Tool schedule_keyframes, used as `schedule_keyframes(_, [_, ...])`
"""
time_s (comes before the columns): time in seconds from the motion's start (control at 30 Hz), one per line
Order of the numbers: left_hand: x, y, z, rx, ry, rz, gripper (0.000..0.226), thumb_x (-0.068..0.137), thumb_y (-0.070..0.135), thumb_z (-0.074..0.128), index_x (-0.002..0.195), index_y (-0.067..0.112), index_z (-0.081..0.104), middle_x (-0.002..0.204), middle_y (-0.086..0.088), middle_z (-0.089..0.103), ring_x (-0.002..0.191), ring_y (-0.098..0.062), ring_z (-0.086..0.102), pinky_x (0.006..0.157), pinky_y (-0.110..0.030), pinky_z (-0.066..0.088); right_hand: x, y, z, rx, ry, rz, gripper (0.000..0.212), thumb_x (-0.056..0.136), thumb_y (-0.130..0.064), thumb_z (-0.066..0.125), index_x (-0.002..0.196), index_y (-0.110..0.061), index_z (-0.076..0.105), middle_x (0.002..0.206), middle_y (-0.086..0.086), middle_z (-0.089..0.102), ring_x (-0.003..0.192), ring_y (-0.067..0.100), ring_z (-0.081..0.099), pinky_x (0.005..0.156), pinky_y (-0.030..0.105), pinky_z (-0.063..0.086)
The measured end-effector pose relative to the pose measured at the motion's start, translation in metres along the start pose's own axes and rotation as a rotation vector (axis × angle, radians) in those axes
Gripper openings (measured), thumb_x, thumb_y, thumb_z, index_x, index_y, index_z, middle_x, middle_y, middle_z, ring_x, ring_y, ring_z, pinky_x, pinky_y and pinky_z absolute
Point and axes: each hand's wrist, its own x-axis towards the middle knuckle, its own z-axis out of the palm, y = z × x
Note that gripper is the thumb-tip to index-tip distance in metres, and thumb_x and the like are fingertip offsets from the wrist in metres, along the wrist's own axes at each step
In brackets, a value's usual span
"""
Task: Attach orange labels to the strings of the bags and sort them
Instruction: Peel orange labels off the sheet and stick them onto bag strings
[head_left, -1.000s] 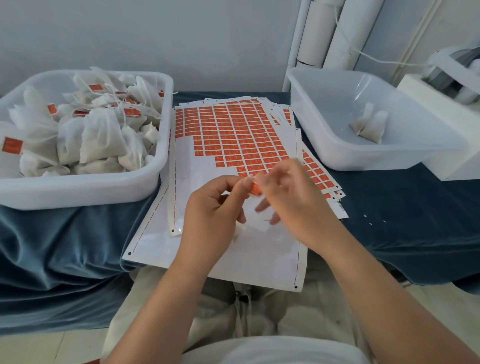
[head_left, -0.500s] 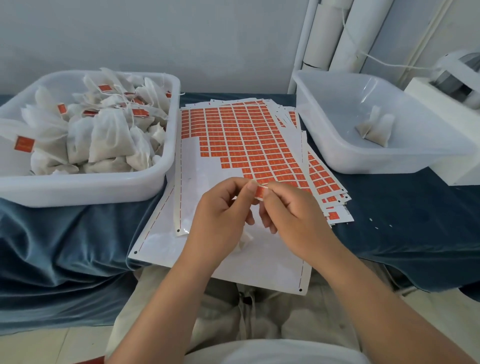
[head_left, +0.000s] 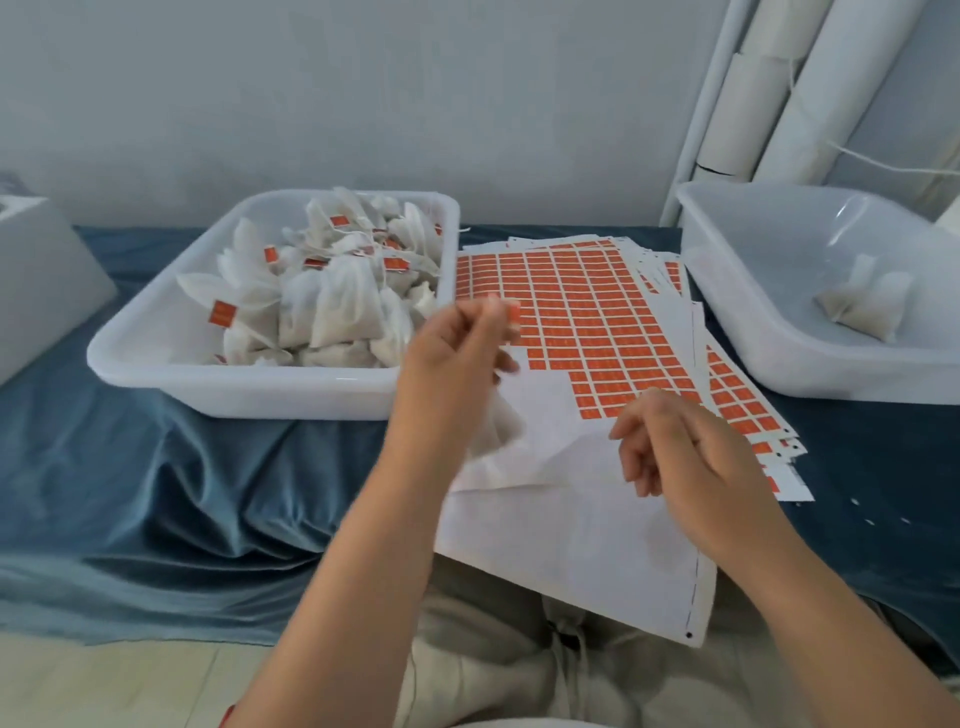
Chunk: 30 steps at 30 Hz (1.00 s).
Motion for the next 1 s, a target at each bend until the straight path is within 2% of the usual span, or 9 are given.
schedule_keyframes(0.13, [0.075, 0.044, -0.020, 0.093, 0.219, 0.049, 0.035, 0.095, 0.043, 0.051, 0.064, 0.026, 0.050, 0.062, 0.005, 0.051, 0.051, -0.010, 0.045, 0.057, -0.025, 0.039, -0.001, -0.002, 0.000, 0.020, -0.003, -0.004, 0.050, 0.104, -0.061, 0.029, 0.084, -0.035, 0.067, 0.073, 0.000, 0.069, 0.067, 0.016, 0.067, 0.062, 0.015, 0.052])
schedule_keyframes(0.27, [0.147, 0.097, -0.034, 0.021, 0.285, 0.240, 0.043, 0.099, 0.041, 0.053, 0.060, 0.027, 0.041, 0.067, 0.001, 0.039, 0.067, -0.021, 0.033, 0.065, -0.033, 0.028, -0.001, 0.001, 0.001, -0.004, -0.026, 0.008, 0.053, 0.103, -0.067, 0.027, 0.084, -0.037, 0.067, 0.073, -0.002, 0.070, 0.070, 0.017, 0.069, 0.065, 0.016, 0.053])
schedule_keyframes(0.33, [0.175, 0.120, -0.043, -0.008, 0.291, 0.388, 0.038, 0.097, 0.036, 0.054, 0.061, 0.029, 0.046, 0.066, 0.002, 0.044, 0.065, -0.019, 0.034, 0.064, -0.033, 0.028, 0.000, 0.004, 0.001, -0.010, -0.032, 0.029, 0.050, 0.103, -0.065, 0.028, 0.084, -0.039, 0.067, 0.073, -0.004, 0.070, 0.070, 0.016, 0.070, 0.067, 0.014, 0.053])
schedule_keyframes(0.47, [0.205, 0.129, -0.060, 0.344, 0.198, 0.566, 0.019, 0.101, 0.029, 0.051, 0.083, 0.025, 0.057, 0.079, 0.010, 0.069, 0.076, -0.006, 0.060, 0.077, -0.022, 0.048, 0.000, 0.007, -0.001, 0.001, -0.073, 0.031, 0.050, 0.100, -0.066, 0.029, 0.083, -0.038, 0.067, 0.072, -0.004, 0.070, 0.068, 0.015, 0.069, 0.066, 0.014, 0.053])
schedule_keyframes(0.6, [0.197, 0.084, -0.087, 0.987, -0.225, 0.170, 0.034, 0.107, 0.042, 0.053, 0.088, 0.019, 0.071, 0.090, 0.002, 0.078, 0.066, -0.012, 0.057, 0.062, -0.028, 0.044, -0.001, 0.012, -0.002, -0.035, -0.143, -0.021, 0.044, 0.103, -0.061, 0.030, 0.088, -0.039, 0.065, 0.075, -0.006, 0.070, 0.071, 0.017, 0.070, 0.069, 0.018, 0.057])
schedule_keyframes(0.67, [0.187, 0.062, -0.102, 1.166, -0.284, 0.013, 0.048, 0.105, 0.053, 0.047, 0.092, 0.018, 0.077, 0.083, 0.005, 0.078, 0.067, -0.017, 0.060, 0.064, -0.031, 0.043, -0.002, 0.014, -0.002, -0.057, -0.166, -0.035, 0.044, 0.101, -0.064, 0.029, 0.090, -0.040, 0.064, 0.076, -0.008, 0.070, 0.074, 0.017, 0.071, 0.071, 0.018, 0.057])
schedule_keyframes(0.83, [0.177, 0.059, -0.112, 0.637, -0.155, 0.015, 0.053, 0.110, 0.051, 0.039, 0.099, 0.019, 0.080, 0.098, 0.001, 0.083, 0.103, -0.020, 0.078, 0.099, -0.039, 0.056, 0.000, 0.017, -0.005, -0.064, -0.152, -0.052, 0.045, 0.099, -0.067, 0.030, 0.089, -0.039, 0.064, 0.075, -0.010, 0.070, 0.074, 0.014, 0.071, 0.070, 0.013, 0.053])
schedule_keyframes(0.9, [0.169, 0.067, -0.102, 0.660, -0.082, 0.134, 0.046, 0.107, 0.050, 0.042, 0.096, 0.026, 0.080, 0.094, 0.006, 0.082, 0.098, -0.016, 0.078, 0.101, -0.054, 0.057, 0.002, 0.017, -0.009, -0.103, -0.140, -0.062, 0.042, 0.099, -0.066, 0.035, 0.088, -0.038, 0.064, 0.073, -0.011, 0.069, 0.074, 0.011, 0.070, 0.069, 0.012, 0.052])
schedule_keyframes(1.0, [0.139, 0.077, -0.076, 0.619, -0.062, 0.328, 0.032, 0.099, 0.045, 0.053, 0.091, 0.029, 0.079, 0.089, 0.009, 0.081, 0.087, -0.012, 0.078, 0.093, -0.055, 0.061, 0.006, 0.015, -0.016, -0.223, -0.116, -0.062, 0.037, 0.099, -0.063, 0.044, 0.084, -0.036, 0.064, 0.078, -0.015, 0.070, 0.079, 0.008, 0.070, 0.070, 0.017, 0.053])
